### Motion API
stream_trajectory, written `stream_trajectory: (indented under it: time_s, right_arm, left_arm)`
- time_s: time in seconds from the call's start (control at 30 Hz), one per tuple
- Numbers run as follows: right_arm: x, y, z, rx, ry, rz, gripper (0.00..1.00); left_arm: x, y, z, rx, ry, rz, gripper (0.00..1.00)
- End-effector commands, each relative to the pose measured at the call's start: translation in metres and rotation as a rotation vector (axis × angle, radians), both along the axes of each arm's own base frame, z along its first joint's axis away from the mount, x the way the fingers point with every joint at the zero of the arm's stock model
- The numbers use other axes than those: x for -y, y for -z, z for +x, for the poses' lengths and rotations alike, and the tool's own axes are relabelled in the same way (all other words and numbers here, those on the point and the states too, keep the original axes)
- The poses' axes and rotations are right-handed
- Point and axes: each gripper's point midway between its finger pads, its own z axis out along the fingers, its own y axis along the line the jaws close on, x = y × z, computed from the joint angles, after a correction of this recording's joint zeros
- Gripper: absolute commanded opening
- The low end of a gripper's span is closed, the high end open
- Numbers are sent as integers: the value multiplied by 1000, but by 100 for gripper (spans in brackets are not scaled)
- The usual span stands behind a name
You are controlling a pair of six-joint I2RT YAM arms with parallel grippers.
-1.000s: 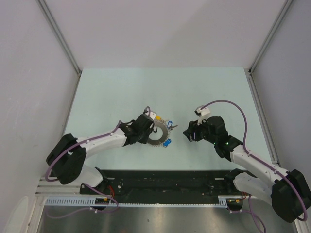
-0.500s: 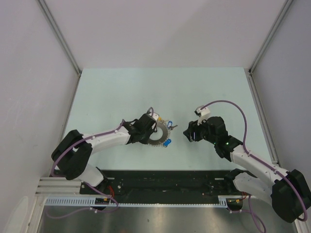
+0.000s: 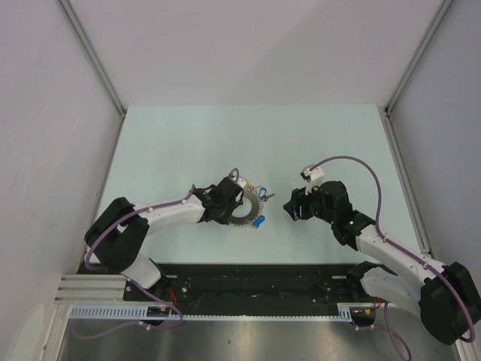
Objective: Put the keys on the keyring
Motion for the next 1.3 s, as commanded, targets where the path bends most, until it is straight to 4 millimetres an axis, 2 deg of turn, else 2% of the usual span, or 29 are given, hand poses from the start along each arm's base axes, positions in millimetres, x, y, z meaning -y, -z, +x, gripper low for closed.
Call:
stream_trajectory:
  time_s: [0.0, 0.37, 0.53, 0.57, 0.9, 1.27]
  right_arm:
    - [-4, -6, 4, 31, -16, 15, 56]
    - [-5, -6, 3, 33, -28, 19, 56]
    - [-7, -8, 2, 38, -40, 27, 55]
    - [-8, -9, 2, 39, -42, 31, 55]
    - [-16, -22, -1, 73, -91, 71, 55]
    - [-58, -60, -26, 161, -367, 238, 54]
  left_arm:
    - [8, -9, 12, 34, 18, 0, 18]
    - [3, -4, 11, 20, 7, 34, 18]
    - [2, -14, 12, 36, 3, 25, 1]
    - [2, -17, 12, 41, 7, 25, 0]
    - [8, -64, 10, 99, 46, -60, 0]
    - [42, -129, 17, 367, 158, -441, 0]
